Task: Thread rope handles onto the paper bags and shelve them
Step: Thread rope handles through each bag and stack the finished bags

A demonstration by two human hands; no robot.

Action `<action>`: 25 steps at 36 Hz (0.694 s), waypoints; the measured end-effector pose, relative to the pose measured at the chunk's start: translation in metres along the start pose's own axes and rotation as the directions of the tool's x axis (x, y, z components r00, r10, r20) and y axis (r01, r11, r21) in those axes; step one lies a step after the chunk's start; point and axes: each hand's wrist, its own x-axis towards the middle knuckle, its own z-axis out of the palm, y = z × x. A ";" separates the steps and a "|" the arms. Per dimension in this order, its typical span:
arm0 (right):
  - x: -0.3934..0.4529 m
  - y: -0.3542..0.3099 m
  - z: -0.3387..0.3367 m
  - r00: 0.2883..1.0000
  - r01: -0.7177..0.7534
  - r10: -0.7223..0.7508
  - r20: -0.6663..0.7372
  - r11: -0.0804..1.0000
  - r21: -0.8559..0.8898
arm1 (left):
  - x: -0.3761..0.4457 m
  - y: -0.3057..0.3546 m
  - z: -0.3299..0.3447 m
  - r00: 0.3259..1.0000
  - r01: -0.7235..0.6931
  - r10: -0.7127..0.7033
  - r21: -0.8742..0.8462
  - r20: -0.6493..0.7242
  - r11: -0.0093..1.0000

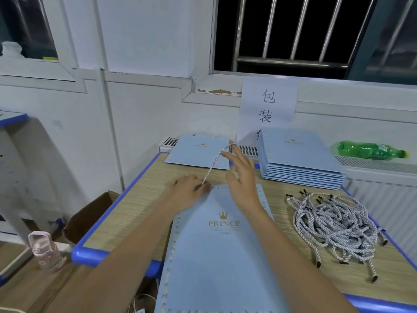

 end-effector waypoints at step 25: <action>-0.019 0.021 -0.025 0.690 0.053 0.484 0.537 0.707 -0.705 | 0.021 0.008 0.002 0.932 0.259 -0.175 0.245 -0.318 0.934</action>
